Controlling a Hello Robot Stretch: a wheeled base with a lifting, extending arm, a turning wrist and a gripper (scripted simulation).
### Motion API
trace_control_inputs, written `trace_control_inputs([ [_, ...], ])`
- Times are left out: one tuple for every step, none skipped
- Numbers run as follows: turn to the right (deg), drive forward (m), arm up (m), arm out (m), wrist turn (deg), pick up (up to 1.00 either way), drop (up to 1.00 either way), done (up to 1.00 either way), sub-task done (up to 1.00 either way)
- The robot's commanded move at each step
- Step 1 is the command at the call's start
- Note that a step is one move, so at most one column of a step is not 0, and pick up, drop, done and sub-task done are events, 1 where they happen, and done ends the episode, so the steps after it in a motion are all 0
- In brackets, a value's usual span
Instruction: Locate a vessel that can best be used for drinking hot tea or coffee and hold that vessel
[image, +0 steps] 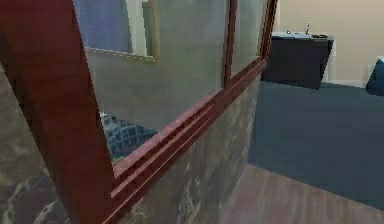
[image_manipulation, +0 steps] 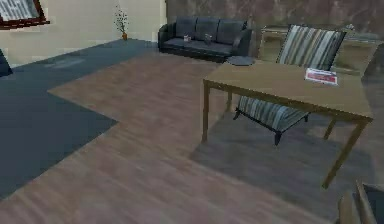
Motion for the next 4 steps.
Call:
trace_control_inputs([
  [45.0, 0.00, 0.00, 0.00, 0.0, 0.00, 0.00, 0.00, 0.00],
  [30.0, 0.00, 0.00, 0.00, 0.0, 0.00, 0.00, 0.00, 0.00],
  [0.0, 0.40, 0.00, 0.00, 0.0, 0.00, 0.00, 0.00, 0.00],
  [-45.0, 0.00, 0.00, 0.00, 0.0, 0.00, 0.00, 0.00, 0.00],
])
